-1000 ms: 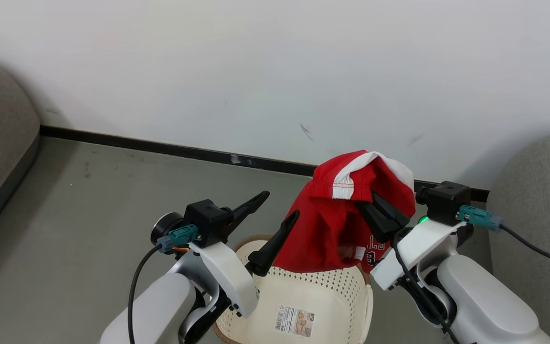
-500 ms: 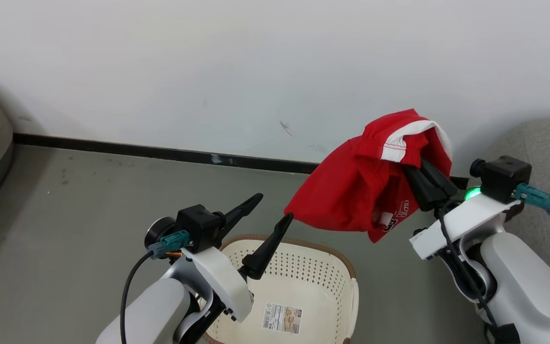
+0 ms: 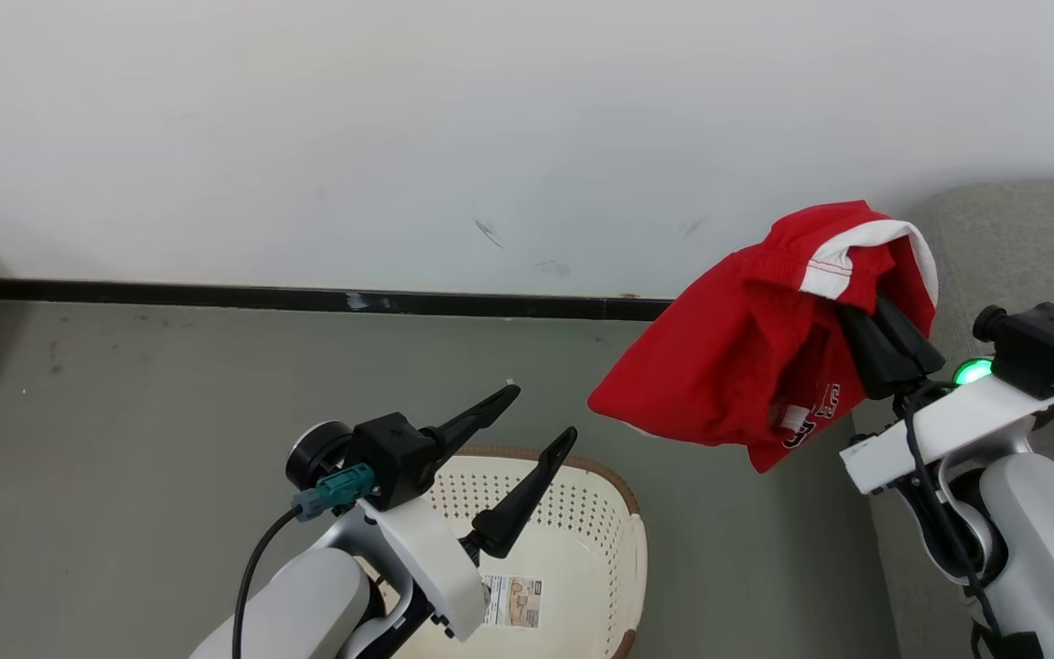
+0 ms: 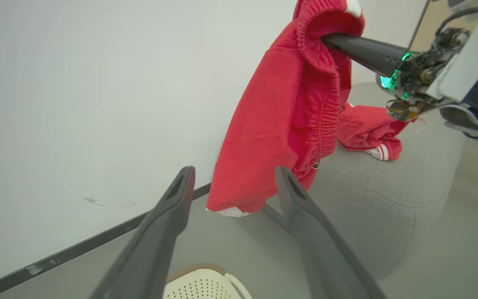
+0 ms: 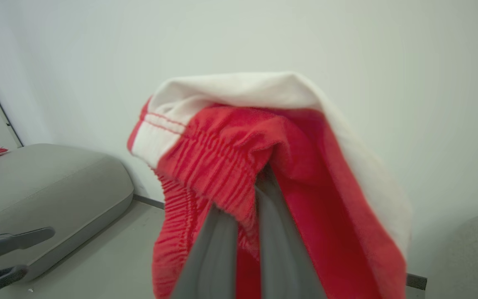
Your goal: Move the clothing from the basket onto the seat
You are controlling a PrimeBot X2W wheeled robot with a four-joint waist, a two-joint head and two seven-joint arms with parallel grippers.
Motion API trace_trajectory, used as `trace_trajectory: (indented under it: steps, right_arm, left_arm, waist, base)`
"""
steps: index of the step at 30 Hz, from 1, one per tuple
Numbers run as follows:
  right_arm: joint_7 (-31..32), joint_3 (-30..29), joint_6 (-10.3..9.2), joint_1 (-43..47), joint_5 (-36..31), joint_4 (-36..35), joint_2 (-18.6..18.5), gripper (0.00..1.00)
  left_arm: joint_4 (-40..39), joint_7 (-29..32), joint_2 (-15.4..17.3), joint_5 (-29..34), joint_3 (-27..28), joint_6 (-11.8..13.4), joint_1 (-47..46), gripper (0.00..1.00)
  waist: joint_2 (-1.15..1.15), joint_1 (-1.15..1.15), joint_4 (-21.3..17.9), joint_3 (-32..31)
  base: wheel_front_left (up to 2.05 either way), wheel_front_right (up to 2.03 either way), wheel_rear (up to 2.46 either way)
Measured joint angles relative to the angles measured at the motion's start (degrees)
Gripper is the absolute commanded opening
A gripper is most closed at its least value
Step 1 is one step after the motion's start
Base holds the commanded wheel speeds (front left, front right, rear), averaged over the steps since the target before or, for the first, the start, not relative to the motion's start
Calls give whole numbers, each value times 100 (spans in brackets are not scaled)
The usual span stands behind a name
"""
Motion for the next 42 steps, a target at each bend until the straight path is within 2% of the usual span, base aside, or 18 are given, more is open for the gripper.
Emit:
trace_trajectory:
  steps: [13,24,42]
  right_arm:
    - [0,-621,0,282,-198,-466,-25,0]
    - [0,-1081,0,665,-436,-907,163,0]
    - [0,-1148,0,923,-534,-1281,322,0]
  left_arm:
    - [-78,-74,115,29,-208,-25,-1,100]
    - [-164,-233,287,-14,-216,-44,-6,100]
    - [-381,-427,625,-3,-192,-48,0,100]
  waist:
    - [0,0,-578,155]
    - [0,0,-1145,277]
    - [0,0,-2030,474]
  base:
    - [0,0,0]
    - [0,0,0]
    - [0,0,0]
